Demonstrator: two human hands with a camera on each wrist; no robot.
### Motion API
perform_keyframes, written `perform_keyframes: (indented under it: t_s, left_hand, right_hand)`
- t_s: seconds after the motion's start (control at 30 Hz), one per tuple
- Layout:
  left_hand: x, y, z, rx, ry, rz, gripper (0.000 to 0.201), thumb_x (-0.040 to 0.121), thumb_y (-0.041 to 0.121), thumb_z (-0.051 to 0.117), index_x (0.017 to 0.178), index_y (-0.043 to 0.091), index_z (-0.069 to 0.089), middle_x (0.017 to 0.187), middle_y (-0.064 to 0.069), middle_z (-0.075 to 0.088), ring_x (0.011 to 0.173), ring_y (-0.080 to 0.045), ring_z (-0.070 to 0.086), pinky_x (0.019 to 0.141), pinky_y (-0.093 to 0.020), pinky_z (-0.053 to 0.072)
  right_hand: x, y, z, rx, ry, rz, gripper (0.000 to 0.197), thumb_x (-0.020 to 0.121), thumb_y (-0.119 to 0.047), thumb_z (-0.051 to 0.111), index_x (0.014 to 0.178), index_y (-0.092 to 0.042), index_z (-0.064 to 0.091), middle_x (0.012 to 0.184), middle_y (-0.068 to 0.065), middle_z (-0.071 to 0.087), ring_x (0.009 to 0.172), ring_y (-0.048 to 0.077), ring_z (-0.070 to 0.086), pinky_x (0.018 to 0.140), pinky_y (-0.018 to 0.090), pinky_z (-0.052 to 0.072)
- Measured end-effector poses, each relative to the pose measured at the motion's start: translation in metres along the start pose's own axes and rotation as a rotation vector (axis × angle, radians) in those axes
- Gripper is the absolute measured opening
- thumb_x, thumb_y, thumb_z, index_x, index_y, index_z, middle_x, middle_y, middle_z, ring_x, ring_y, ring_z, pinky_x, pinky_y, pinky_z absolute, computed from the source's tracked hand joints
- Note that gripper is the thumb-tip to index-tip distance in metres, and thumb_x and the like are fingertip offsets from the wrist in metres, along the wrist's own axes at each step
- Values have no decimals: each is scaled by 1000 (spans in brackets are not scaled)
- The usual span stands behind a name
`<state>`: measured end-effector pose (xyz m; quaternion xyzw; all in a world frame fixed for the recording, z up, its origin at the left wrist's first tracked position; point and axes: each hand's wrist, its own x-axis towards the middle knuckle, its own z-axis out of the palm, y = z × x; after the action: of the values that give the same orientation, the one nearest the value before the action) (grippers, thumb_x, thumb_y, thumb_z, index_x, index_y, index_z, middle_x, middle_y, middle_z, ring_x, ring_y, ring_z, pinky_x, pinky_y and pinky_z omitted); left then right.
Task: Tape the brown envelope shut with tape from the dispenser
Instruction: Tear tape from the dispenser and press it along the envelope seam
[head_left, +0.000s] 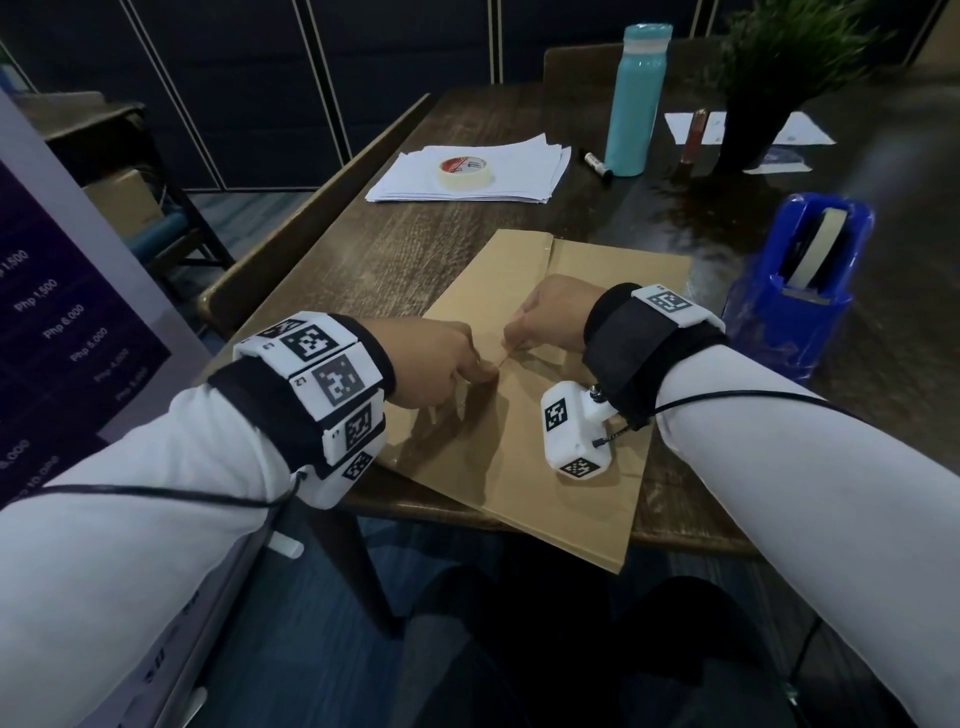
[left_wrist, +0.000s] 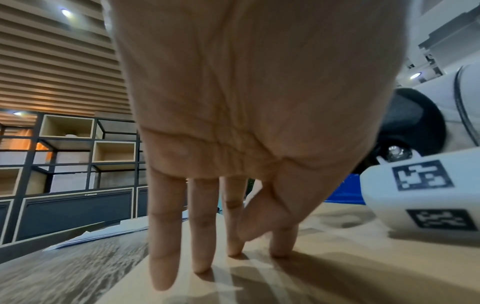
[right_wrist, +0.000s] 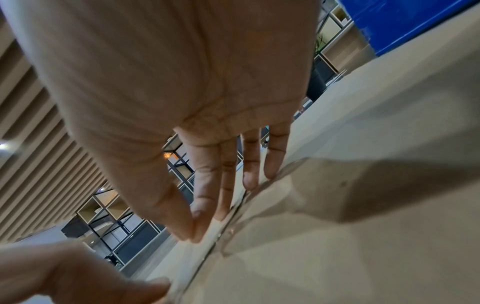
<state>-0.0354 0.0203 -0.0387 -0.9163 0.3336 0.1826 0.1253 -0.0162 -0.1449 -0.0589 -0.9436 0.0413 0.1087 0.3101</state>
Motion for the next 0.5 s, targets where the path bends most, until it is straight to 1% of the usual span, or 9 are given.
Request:
perform_keyframes:
  t_s: [0.1,0.23,0.27,0.3,0.33,0.37,0.4,0.47,0.5]
  left_hand:
    - [0,1,0,1,-8,-6,55,94,10,35,136,44,45,134,2,41,117,-26,50,98,-41,45]
    - [-1,1,0,13,-6,-1,55,94,10,35,137,44,44,134,2,41,118,-26,49,98,-41,45]
    - [-1,1,0,15,-6,1,55,94,10,35,137,44,44,134,2,41,119,-27,49,98,-41,45]
    - [-1,1,0,17,-6,2,55,95,11,35,137,44,44,134,2,41,119,-27,49,98,-41,45]
    - [-1,1,-1,19,-6,3,55,95,11,34,137,44,44,134,2,41,119,-27,49,98,-41,45]
    - [-1,1,-1,20,-7,4,55,95,11,34,137,44,44,133,1,41,118,-27,49,98,-41,45]
    - [0,1,-1,19,-7,5,55,95,11,34,137,44,44,133,1,41,118,-27,49,98,-41,45]
    - [0,0,-1,19,-8,7,56,94,10,35,137,45,44,133,1,41,118,-27,49,98,-41,45]
    - [-1,0,-2,18,-11,7,57,93,9,36,137,45,44,134,1,41,118,-27,49,98,-41,45]
  right_hand:
    - [1,-1,0,5,-3,15,47,76,-32,76,111,-4,66,111,14,67,106,31,61,96,41,50]
    - [2,-2,0,-49,8,-2,46,78,-30,76,112,-1,66,111,15,67,107,31,61,96,40,50]
    - [2,-1,-1,-68,-2,-7,45,78,-30,75,112,-2,67,109,13,67,104,29,61,94,37,50]
    - [2,0,-2,-78,-14,-11,45,78,-31,75,113,-4,67,104,10,66,98,26,61,88,33,50]
    - [2,1,-3,-77,-23,-13,45,77,-31,75,113,-6,68,99,7,63,92,23,58,82,29,47]
    - [1,1,-4,-72,-29,-13,44,76,-31,76,113,-8,68,96,6,61,88,21,56,78,27,44]
    - [0,0,-3,-74,-31,-15,44,77,-31,76,114,-8,68,96,6,61,89,21,55,79,27,44]
    - [0,0,-3,-101,-22,-25,43,80,-30,74,114,-5,67,105,10,65,101,26,59,91,32,48]
    - [-2,-2,-3,-109,-19,-31,42,82,-30,73,114,-3,67,112,11,66,108,28,59,97,35,48]
